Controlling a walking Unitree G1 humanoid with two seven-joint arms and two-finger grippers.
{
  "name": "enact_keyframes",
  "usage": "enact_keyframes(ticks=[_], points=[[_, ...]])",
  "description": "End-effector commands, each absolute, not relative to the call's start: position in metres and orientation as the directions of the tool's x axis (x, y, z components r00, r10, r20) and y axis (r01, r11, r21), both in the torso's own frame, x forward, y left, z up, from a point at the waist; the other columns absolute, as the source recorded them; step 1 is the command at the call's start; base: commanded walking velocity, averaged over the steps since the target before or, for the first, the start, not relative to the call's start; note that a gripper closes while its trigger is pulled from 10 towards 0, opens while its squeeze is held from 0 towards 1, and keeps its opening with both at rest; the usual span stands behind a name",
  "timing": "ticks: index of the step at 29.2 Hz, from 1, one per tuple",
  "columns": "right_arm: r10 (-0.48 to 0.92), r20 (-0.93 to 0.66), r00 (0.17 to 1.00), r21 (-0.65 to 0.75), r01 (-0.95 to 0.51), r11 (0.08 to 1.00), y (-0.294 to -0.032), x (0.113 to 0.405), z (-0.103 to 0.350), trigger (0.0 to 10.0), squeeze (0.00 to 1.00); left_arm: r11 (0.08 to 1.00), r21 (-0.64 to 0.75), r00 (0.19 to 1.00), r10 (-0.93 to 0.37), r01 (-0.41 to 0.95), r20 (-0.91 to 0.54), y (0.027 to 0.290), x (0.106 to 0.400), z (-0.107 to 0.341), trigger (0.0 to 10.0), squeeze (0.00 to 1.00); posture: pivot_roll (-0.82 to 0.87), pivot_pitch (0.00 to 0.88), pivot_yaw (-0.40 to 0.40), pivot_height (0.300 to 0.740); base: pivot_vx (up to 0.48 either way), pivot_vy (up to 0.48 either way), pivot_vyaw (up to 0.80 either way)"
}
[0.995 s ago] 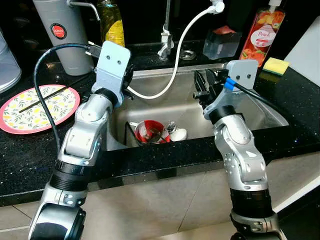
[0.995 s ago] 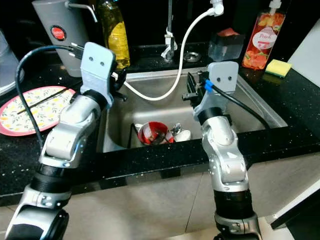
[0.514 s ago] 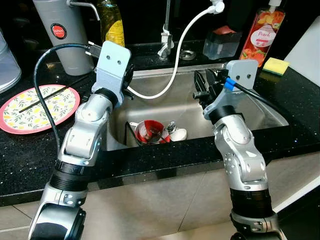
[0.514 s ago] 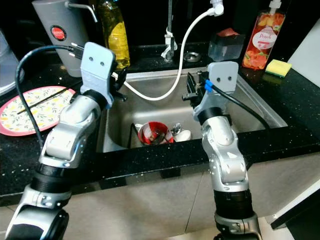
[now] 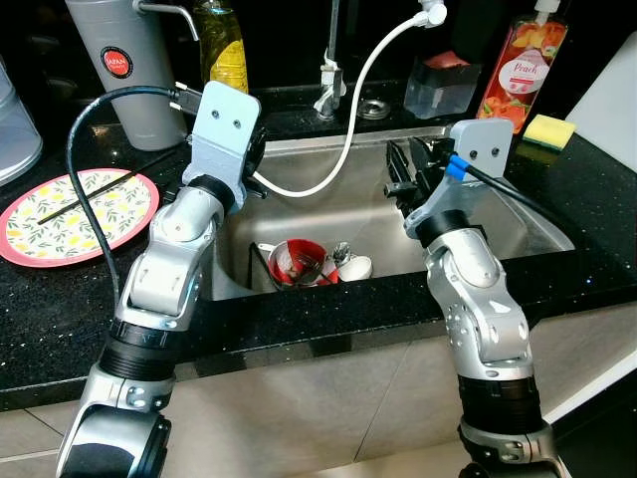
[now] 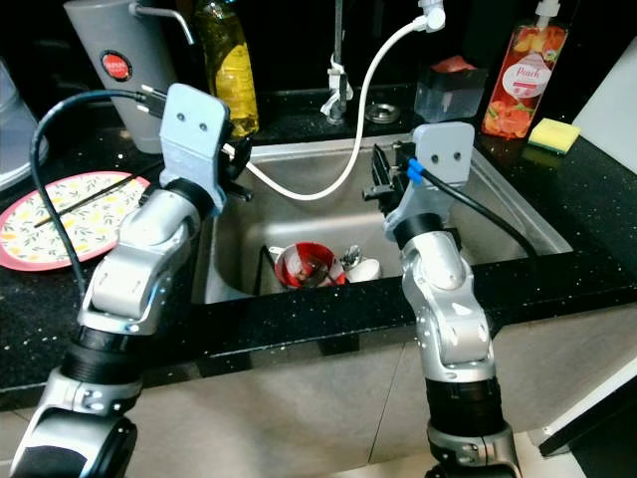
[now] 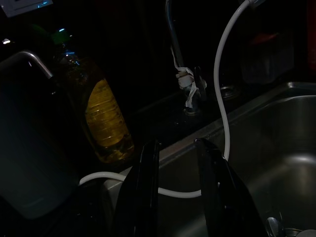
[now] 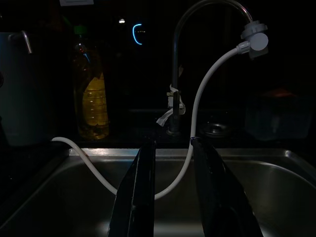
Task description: Kitchen organization
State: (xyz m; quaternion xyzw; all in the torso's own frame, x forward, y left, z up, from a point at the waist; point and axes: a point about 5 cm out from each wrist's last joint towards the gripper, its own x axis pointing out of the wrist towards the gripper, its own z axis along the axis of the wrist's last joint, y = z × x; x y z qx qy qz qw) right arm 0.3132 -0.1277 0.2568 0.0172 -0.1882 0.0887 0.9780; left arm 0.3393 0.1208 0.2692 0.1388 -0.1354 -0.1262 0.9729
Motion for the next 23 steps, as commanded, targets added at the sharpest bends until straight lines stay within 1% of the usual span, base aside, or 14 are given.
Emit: enact_keyframes(ticks=[1, 23], points=[[0.165, 0.360, 0.918, 0.005, -0.178, 0.984, -0.1281, 0.3145, 0.2553, 10.0, 0.00, 0.931, 0.300, 0.936, -0.279, 0.209, 0.215, 0.1195, 0.3414, 0.2658, 10.0, 0.00, 0.04, 0.000, 0.001, 0.740, 0.000, 0.000, 0.00], [0.165, 0.360, 0.918, 0.004, -0.179, 0.984, -0.1279, 0.3150, 0.2556, 10.0, 0.00, 0.931, 0.300, 0.936, -0.278, 0.207, 0.218, 0.1200, 0.3417, 0.2664, 10.0, 0.00, 0.04, 0.000, -0.002, 0.740, 0.000, 0.000, 0.00]])
